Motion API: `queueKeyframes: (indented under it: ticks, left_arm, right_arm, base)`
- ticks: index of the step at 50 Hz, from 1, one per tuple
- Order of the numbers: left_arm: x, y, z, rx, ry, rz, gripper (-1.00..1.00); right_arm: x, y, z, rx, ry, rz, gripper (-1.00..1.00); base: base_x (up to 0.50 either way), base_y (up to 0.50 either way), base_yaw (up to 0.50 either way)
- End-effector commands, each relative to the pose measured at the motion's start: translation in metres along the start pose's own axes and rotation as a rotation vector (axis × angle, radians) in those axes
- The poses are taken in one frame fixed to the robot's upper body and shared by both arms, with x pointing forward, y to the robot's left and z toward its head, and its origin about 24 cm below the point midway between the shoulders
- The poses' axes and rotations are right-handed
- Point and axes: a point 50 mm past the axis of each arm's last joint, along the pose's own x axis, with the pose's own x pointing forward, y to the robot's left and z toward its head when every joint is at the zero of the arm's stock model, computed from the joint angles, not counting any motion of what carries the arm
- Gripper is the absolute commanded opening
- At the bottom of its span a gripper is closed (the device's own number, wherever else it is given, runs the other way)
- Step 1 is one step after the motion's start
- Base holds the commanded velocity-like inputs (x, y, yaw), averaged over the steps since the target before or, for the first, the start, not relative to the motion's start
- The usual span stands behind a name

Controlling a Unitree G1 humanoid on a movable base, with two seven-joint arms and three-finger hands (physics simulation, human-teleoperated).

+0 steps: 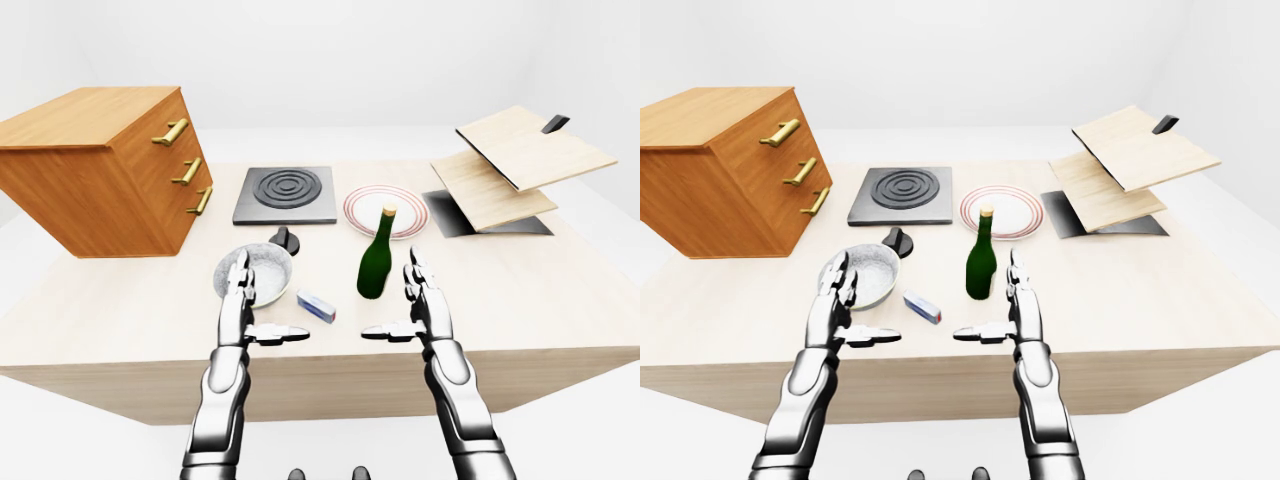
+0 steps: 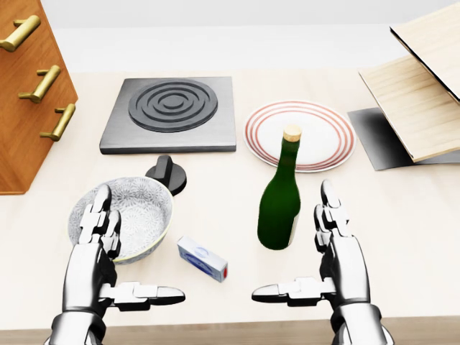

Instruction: Put the bowl on the top of the cabinet.

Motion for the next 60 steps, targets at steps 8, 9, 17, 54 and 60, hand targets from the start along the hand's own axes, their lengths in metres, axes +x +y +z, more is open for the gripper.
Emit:
queueKeyframes:
  ticks: [8, 9, 17, 54, 60]
  left_arm:
    - [0.001, 0.008, -0.001, -0.009, -0.006, 0.011, 1.00]
    - [0.001, 0.008, 0.000, -0.009, -0.008, 0.012, 1.00]
    - [-0.020, 0.014, 0.050, -0.035, -0.268, 0.061, 1.00]
    - [-0.025, 0.030, 0.073, 0.033, -0.366, 0.211, 1.00]
    - [-0.028, 0.028, 0.073, 0.029, -0.370, 0.203, 1.00]
  right_arm:
    - [0.001, -0.005, -0.007, -0.019, -0.005, 0.010, 1.00]
    - [0.001, -0.005, -0.006, -0.022, -0.007, 0.009, 1.00]
    - [-0.017, 0.002, 0.040, -0.136, -0.208, 0.017, 1.00]
    - [-0.027, -0.004, 0.086, -0.256, -0.409, -0.092, 1.00]
    - [-0.025, -0.004, 0.085, -0.251, -0.403, -0.082, 1.00]
  base:
    - [0.00, 0.00, 0.00]
    - [0.00, 0.00, 0.00]
    - [0.00, 0.00, 0.00]
    - [0.00, 0.20, 0.00]
    - [0.00, 0.46, 0.00]
